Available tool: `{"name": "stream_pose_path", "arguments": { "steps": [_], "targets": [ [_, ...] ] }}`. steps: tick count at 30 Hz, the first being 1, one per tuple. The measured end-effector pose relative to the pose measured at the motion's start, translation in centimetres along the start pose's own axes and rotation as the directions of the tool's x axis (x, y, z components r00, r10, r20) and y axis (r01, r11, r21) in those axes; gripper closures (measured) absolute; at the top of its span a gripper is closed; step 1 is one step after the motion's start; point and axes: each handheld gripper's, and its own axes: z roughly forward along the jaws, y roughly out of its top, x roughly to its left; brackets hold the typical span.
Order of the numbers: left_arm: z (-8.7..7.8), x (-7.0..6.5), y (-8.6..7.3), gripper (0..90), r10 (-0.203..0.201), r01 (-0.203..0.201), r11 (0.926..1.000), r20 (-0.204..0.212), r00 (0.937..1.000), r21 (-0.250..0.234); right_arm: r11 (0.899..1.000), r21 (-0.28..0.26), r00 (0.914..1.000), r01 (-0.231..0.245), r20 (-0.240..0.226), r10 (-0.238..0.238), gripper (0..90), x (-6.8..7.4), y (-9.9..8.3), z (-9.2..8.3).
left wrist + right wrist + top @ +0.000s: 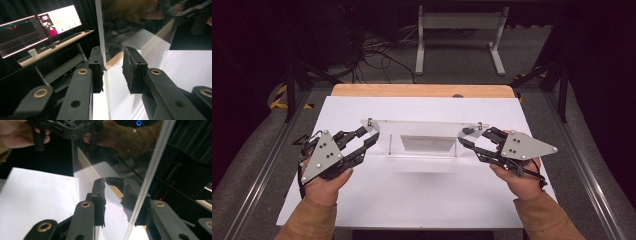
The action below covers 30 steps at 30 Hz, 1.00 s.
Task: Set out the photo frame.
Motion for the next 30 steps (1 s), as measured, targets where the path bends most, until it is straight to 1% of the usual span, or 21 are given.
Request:
{"name": "stream_pose_path", "arguments": {
  "steps": [2,4,5,9,10,12,13,15,16,17,19,23,24,27,28,29,30],
  "targets": [
    [0.1,0.0,0.0,72.0,-0.006,0.006,1.0000,0.002,1.0000,-0.007,1.000,-0.012,0.9994,-0.028,-0.021,0.028,71.2,0.1,0.2,-0.4],
    [0.2,-0.1,0.0,71.9,-0.012,0.012,0.9999,0.006,0.9999,-0.006,0.998,-0.006,0.9978,-0.059,-0.030,0.059,71.2,0.0,0.1,-0.5],
    [0.2,-0.2,0.1,72.1,-0.007,0.007,1.0000,0.008,0.9999,-0.004,0.998,-0.005,0.9970,-0.070,-0.034,0.070,71.0,-0.1,0.0,-0.6],
    [0.1,-0.4,0.3,72.5,-0.024,0.025,0.9996,0.016,0.9996,-0.017,0.995,-0.003,0.9945,-0.096,-0.042,0.096,70.8,-0.1,0.0,-0.9],
    [0.0,-0.4,0.4,72.6,-0.023,0.023,0.9996,0.018,0.9996,-0.014,0.995,-0.002,0.9936,-0.104,-0.046,0.104,70.8,-0.2,0.1,-0.9],
    [-0.1,-0.5,0.6,72.7,-0.037,0.037,0.9992,0.024,0.9990,-0.012,0.992,-0.001,0.9904,-0.126,-0.057,0.126,70.5,-0.4,0.3,-0.9],
    [-0.1,-0.5,0.6,73.0,-0.053,0.053,0.9985,0.033,0.9981,-0.014,0.990,0.001,0.9877,-0.142,-0.066,0.142,70.4,-0.6,0.4,-1.0],
    [0.0,-0.4,0.5,73.2,-0.064,0.065,0.9979,0.038,0.9972,-0.002,0.984,0.011,0.9812,-0.176,-0.079,0.176,69.7,-1.1,0.4,-0.9],
    [0.2,-0.5,0.4,73.2,-0.072,0.072,0.9974,0.037,0.9967,0.003,0.983,0.016,0.9799,-0.181,-0.082,0.182,69.6,-1.2,0.4,-0.9],
    [0.3,-0.4,0.4,73.2,-0.072,0.071,0.9974,0.037,0.9968,0.011,0.981,0.021,0.9779,-0.191,-0.083,0.192,69.4,-1.3,0.3,-0.8],
    [0.5,-0.3,0.3,73.3,-0.086,0.085,0.9963,0.039,0.9956,0.008,0.978,0.022,0.9748,-0.206,-0.083,0.207,69.3,-1.5,0.2,-0.8],
    [1.0,0.1,0.4,72.8,-0.101,0.101,0.9948,0.036,0.9942,0.015,0.972,0.026,0.9686,-0.235,-0.078,0.236,68.7,-2.0,0.1,-0.6],
    [1.2,0.2,0.4,72.5,-0.105,0.104,0.9944,0.030,0.9940,0.014,0.971,0.024,0.9674,-0.240,-0.078,0.241,68.6,-2.2,0.1,-0.5],
    [2.1,0.6,0.1,70.1,-0.105,0.105,0.9945,0.012,0.9944,0.010,0.965,0.017,0.9617,-0.262,-0.079,0.262,68.1,-2.8,-0.2,-0.1],
    [2.1,0.6,0.1,68.6,-0.105,0.105,0.9945,0.012,0.9944,0.010,0.965,0.017,0.9617,-0.262,-0.079,0.262,68.1,-2.8,-0.2,-0.1],
    [2.5,0.7,0.0,67.0,-0.116,0.116,0.9932,0.006,0.9932,0.000,0.960,0.009,0.9575,-0.280,-0.069,0.280,66.9,-3.4,-0.5,0.3],
    [2.9,0.8,-0.1,65.6,-0.127,0.127,0.9919,0.007,0.9919,-0.003,0.959,0.005,0.9570,-0.283,-0.065,0.283,66.1,-3.5,-0.6,0.4]
  ]
}}
